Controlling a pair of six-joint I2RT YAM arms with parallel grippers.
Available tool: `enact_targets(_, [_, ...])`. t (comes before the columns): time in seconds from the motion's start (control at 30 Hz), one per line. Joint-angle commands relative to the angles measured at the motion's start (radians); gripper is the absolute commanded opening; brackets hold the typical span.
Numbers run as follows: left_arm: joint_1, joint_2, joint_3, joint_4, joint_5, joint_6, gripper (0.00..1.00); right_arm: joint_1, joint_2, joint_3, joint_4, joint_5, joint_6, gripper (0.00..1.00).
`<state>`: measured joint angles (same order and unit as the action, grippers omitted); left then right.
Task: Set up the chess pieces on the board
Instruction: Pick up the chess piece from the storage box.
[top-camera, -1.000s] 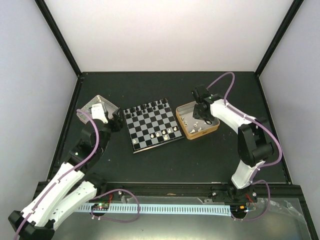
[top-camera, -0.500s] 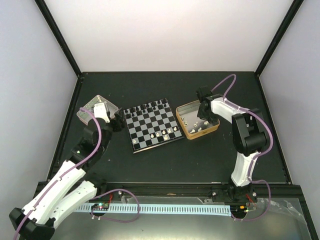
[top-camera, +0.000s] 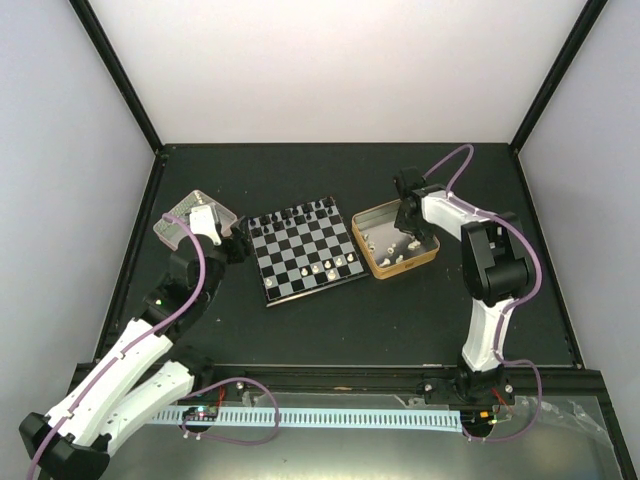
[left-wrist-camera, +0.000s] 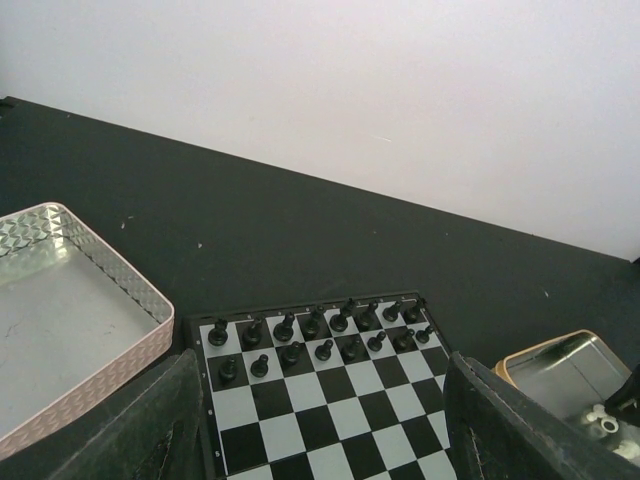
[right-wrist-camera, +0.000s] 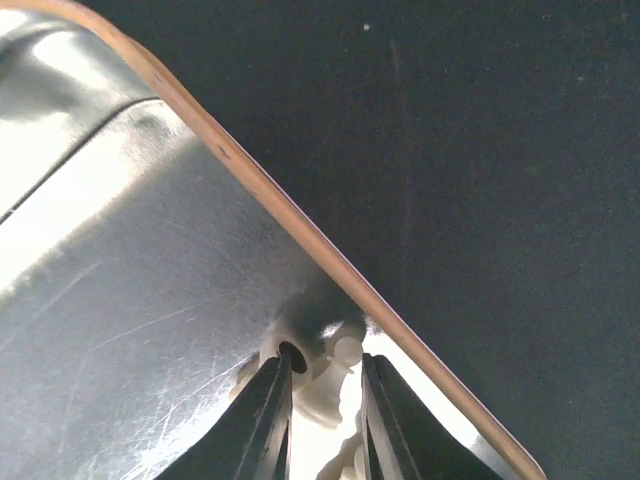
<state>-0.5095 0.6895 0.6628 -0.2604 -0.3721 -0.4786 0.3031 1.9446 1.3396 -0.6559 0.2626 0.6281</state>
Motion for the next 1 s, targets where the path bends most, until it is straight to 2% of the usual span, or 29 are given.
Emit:
enact_targets(0.0, [0.011, 0.007, 0.014, 0.026, 0.006, 0.014, 0.68, -0.008, 0.030, 0.013, 0.004, 0.018, 0.008, 0.19])
enact_targets(0.27, [0.013, 0.008, 0.014, 0.026, 0.008, 0.014, 0.68, -0.007, 0.045, 0.000, 0.004, 0.009, 0.009, 0.19])
enact_targets(0.67, [0.014, 0.010, 0.015, 0.026, 0.013, 0.011, 0.68, -0.007, 0.027, -0.036, -0.016, -0.016, 0.027, 0.26])
enact_targets(0.83, [0.016, 0.014, 0.014, 0.027, 0.016, 0.009, 0.68, -0.007, 0.024, -0.050, -0.005, -0.029, 0.032, 0.22])
enact_targets(0.97, [0.016, 0.013, 0.013, 0.027, 0.018, 0.010, 0.68, -0.007, 0.022, -0.049, 0.001, -0.043, 0.027, 0.12])
